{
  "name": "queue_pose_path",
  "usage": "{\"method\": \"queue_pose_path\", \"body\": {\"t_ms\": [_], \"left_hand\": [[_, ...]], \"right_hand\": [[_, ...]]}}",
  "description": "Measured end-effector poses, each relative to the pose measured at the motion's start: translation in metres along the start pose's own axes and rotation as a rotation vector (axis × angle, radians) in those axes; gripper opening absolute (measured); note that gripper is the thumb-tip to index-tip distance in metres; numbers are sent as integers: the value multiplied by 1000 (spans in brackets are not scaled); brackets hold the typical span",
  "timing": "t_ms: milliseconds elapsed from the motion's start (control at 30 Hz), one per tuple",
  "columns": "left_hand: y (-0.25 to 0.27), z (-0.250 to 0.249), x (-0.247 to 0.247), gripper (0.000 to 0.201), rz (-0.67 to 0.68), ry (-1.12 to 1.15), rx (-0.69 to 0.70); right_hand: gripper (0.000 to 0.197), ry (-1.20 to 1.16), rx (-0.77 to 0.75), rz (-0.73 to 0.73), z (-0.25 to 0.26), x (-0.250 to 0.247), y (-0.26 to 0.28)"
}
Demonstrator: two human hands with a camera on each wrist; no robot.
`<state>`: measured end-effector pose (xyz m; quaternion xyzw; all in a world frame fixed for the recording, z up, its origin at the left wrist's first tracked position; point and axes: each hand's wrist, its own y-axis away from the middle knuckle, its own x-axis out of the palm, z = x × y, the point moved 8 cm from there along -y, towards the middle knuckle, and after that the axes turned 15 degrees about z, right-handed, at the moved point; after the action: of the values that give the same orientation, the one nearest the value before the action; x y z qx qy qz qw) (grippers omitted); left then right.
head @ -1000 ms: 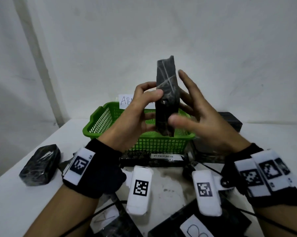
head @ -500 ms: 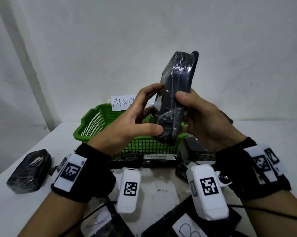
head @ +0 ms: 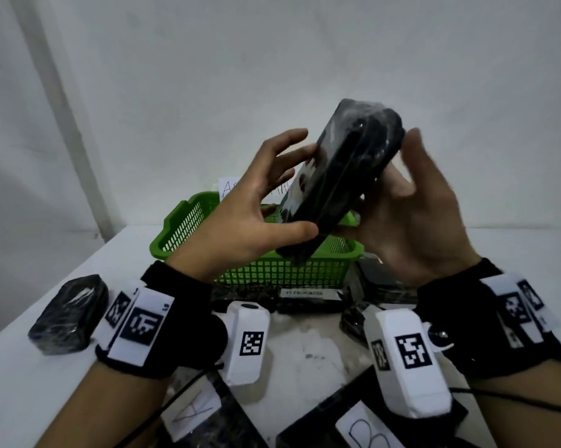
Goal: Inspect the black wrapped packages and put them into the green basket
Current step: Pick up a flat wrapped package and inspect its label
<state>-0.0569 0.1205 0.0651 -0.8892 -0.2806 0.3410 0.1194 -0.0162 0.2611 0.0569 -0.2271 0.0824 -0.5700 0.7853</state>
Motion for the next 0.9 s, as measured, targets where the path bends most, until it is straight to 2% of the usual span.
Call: {"method": "queue_pose_path", "body": {"t_ms": [100,167,233,367,500,600,733,833,867,900], "left_hand": [[-2,-6,7,87,28,-119,14],[-2,-5,9,75,9,-91,21],[-1,-2,10,60,-8,8,11],[0,-1,10,50,-10,85,31],[-1,1,8,57,-48,84,29],[0,-1,2,57,-97,144,89],[1,-7,-6,51,-180,186,149],[2,6,-12,58,-377,250,31],[3,15,-13,65,-424,282,-60],[4,24,-10,72,-407,324,-173]], "right_hand": [[72,-71,-25,-11,5,-1,1],[60,-11,-33,-43,7,-4,0],[62,74,-48,-36,7,-2,-3],[60,232,-97,-17,7,4,-7],[59,290,-182,-73,11,0,-6],[60,351,-278,-116,14,-3,-1],[62,379,-346,-78,16,3,0],[65,437,-365,-19,19,15,-1],[67,437,-366,8,19,18,-2],[69,433,-357,43,18,21,-3]]}}
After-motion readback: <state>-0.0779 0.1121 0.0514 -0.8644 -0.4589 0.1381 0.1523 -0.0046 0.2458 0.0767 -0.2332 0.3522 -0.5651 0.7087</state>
